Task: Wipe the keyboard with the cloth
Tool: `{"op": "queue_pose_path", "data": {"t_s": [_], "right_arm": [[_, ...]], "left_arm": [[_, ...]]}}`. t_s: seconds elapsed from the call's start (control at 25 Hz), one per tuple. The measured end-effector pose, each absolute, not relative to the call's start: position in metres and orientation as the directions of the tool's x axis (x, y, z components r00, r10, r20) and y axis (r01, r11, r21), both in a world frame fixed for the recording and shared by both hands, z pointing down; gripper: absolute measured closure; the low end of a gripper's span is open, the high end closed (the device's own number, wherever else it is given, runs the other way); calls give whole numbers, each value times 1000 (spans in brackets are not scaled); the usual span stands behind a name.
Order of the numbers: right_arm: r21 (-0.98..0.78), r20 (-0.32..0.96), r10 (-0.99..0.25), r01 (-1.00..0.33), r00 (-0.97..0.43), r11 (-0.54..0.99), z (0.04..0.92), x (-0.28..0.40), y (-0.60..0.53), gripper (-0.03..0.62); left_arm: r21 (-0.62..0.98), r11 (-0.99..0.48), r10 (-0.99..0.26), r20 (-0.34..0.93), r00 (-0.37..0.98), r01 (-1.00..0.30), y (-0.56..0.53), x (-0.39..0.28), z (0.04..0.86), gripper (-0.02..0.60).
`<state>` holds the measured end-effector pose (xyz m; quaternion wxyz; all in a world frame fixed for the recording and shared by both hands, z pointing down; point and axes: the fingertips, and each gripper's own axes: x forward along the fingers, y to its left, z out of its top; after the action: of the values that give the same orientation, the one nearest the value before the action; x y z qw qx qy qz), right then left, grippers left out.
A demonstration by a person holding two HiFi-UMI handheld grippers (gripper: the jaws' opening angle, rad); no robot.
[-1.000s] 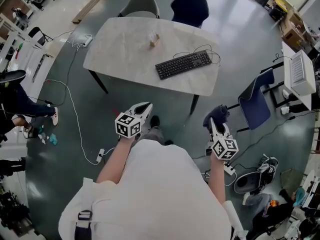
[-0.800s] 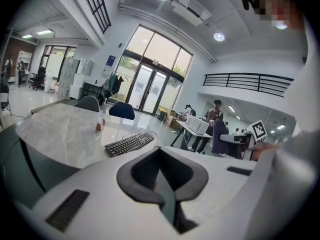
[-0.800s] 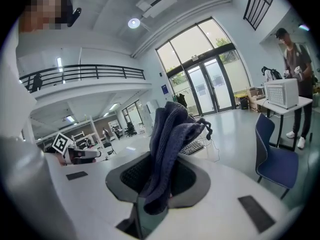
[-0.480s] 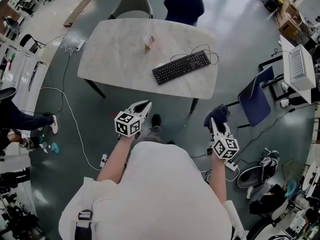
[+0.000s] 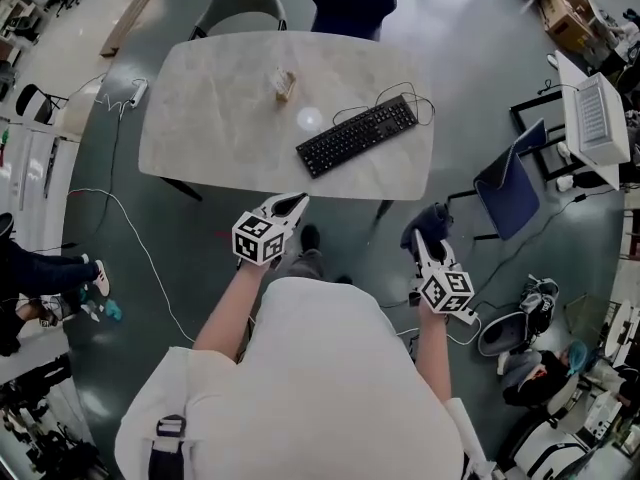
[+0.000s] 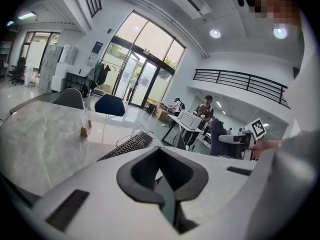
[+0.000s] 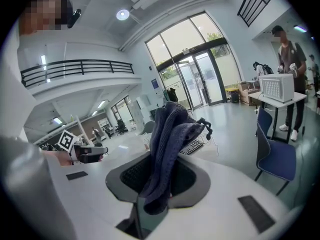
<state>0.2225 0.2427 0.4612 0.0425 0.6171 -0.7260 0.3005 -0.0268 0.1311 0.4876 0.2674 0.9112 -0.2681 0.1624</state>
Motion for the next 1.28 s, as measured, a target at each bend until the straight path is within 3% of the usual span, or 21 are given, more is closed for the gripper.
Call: {"op": "queue_pose_path", "data": {"t_s": [0.56,1.28], "right_arm": [[-361,450,-879,-932,-157,-19,456,210,179,496],[-395,480,-838,-917,-261,60,477,212,127,496]], "left_arm": [[406,-788,-284,428,858,-463,58,-31,490,575],[424,-727,-333,471,817,-540,35,-34,515,575]]}}
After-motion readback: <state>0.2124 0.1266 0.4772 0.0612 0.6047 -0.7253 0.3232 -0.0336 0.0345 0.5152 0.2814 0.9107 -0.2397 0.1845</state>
